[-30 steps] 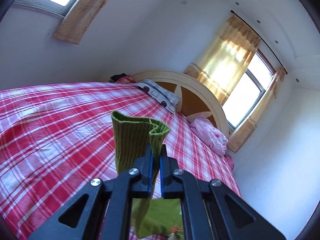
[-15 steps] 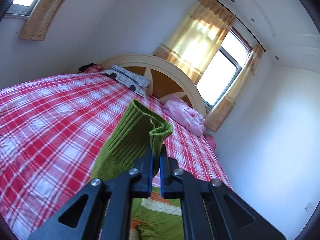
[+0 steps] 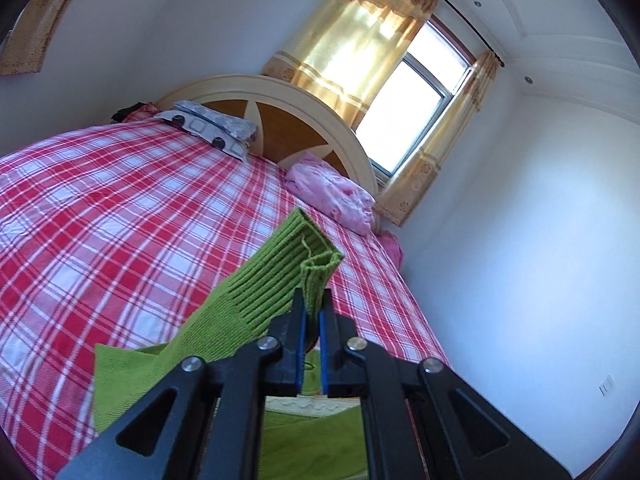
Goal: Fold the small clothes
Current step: 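Lift the cuff with the left gripper, fold the sleeve across the body, release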
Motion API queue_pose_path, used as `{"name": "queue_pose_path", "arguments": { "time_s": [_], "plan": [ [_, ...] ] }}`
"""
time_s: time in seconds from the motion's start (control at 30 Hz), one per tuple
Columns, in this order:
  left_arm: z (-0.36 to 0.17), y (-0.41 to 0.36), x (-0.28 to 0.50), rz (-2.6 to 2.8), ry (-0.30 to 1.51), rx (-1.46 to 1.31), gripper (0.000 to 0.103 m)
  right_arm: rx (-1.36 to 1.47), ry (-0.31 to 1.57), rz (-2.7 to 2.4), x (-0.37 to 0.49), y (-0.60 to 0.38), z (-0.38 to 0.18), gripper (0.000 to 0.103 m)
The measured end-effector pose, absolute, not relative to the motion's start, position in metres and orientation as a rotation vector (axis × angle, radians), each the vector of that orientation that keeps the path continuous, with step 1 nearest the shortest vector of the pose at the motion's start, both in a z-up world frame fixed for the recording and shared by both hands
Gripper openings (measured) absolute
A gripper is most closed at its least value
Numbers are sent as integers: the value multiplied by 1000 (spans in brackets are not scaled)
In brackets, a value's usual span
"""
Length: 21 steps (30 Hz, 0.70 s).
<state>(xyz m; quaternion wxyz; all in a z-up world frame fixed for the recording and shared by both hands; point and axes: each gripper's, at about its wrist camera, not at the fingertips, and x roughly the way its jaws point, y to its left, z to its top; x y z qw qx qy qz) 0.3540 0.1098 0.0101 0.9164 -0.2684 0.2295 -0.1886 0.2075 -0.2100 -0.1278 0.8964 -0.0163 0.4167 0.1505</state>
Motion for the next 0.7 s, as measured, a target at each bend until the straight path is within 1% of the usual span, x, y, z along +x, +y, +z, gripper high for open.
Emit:
{"name": "queue_pose_path", "arguments": {
  "time_s": [0.43, 0.53, 0.7],
  "plan": [
    [31, 14, 362, -516, 509, -532, 5, 27, 851, 317, 188, -238, -139, 79],
    [25, -7, 367, -534, 533, -535, 5, 53, 860, 324, 187, -241, -146, 79],
    [-5, -49, 374, -539, 601, -540, 5, 60, 878, 327, 185, -241, -156, 79]
  ]
}}
